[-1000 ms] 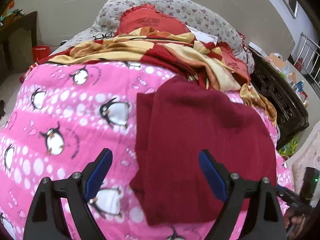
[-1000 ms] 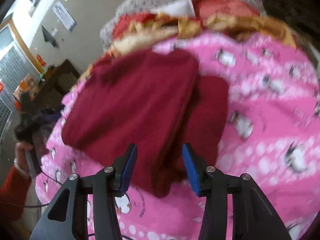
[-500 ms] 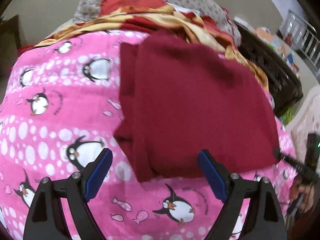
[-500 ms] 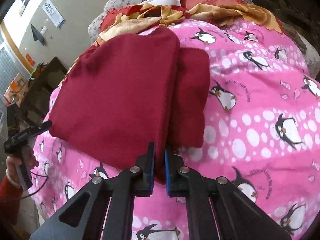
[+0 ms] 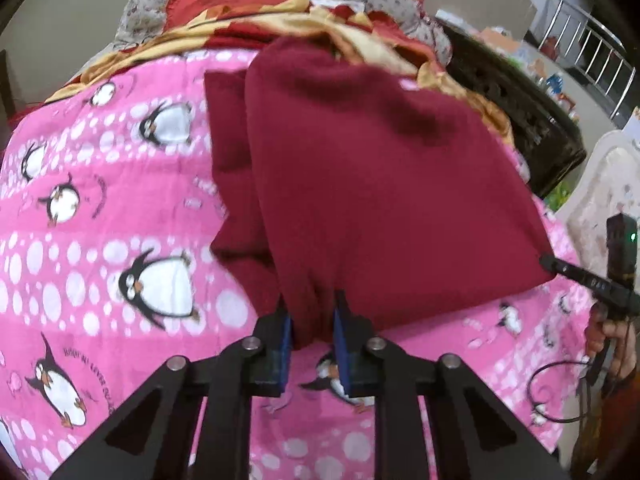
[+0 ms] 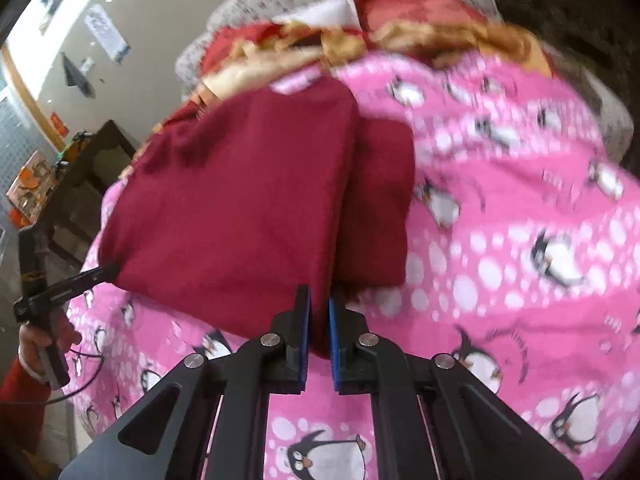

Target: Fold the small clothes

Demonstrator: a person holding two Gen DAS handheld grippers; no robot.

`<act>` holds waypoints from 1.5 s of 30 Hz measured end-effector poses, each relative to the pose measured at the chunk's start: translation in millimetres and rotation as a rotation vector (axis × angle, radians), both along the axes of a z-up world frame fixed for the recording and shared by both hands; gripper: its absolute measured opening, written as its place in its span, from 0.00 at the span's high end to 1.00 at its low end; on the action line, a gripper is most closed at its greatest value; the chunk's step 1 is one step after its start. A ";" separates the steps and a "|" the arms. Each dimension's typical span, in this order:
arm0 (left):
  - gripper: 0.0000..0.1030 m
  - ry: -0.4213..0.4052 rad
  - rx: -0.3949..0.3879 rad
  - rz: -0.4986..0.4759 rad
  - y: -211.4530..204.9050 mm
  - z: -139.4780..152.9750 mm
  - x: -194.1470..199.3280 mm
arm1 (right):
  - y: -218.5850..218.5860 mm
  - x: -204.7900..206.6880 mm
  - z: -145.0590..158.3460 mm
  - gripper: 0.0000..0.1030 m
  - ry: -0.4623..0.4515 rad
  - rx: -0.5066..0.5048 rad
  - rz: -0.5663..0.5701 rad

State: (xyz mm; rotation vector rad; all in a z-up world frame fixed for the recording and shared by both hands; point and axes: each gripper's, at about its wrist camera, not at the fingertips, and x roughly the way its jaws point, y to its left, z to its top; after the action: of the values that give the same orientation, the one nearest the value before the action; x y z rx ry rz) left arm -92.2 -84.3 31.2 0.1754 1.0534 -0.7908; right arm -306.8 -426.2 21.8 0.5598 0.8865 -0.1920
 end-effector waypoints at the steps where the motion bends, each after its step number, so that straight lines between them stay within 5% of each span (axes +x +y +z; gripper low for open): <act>1: 0.73 0.003 0.002 0.010 0.9 -0.9 0.9 | -0.3 0.3 -2.5 0.81 0.006 0.002 -0.007; 7: 0.49 -0.055 -0.051 0.092 11.8 22.5 4.8 | -12.9 1.0 46.4 0.64 -0.126 -0.093 -0.110; 12: 0.44 -0.070 -0.051 0.125 3.0 22.9 10.7 | 5.2 71.3 69.2 0.64 -0.191 -0.146 0.017; 17: 0.44 -0.035 0.021 0.144 -7.5 -1.8 16.4 | 42.0 161.5 65.6 0.64 -0.190 -0.149 0.156; 21: 0.43 0.002 0.007 0.164 -5.2 -11.7 20.8 | 68.5 223.9 48.0 0.65 -0.131 -0.284 0.255; 24: 0.40 0.011 -0.002 0.169 -3.6 -13.8 23.5 | 72.3 251.5 26.1 0.68 -0.055 -0.397 0.229; 30: 0.31 0.011 -0.005 0.176 -4.1 -18.3 27.2 | 65.5 245.5 32.9 0.68 -0.086 -0.361 0.167; 36: 0.30 -0.004 0.002 0.175 -4.9 -19.1 27.0 | 81.6 231.8 57.6 0.68 -0.150 -0.292 0.230; 45: 0.29 -0.010 0.012 0.170 -8.2 -19.7 27.4 | 110.0 270.9 55.8 0.68 -0.138 -0.279 0.283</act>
State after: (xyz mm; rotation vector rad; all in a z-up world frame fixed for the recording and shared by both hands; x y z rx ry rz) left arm -64.8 -92.5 11.5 0.0983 1.0491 -0.6294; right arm -35.9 -316.3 77.5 0.1825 0.7785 -0.0179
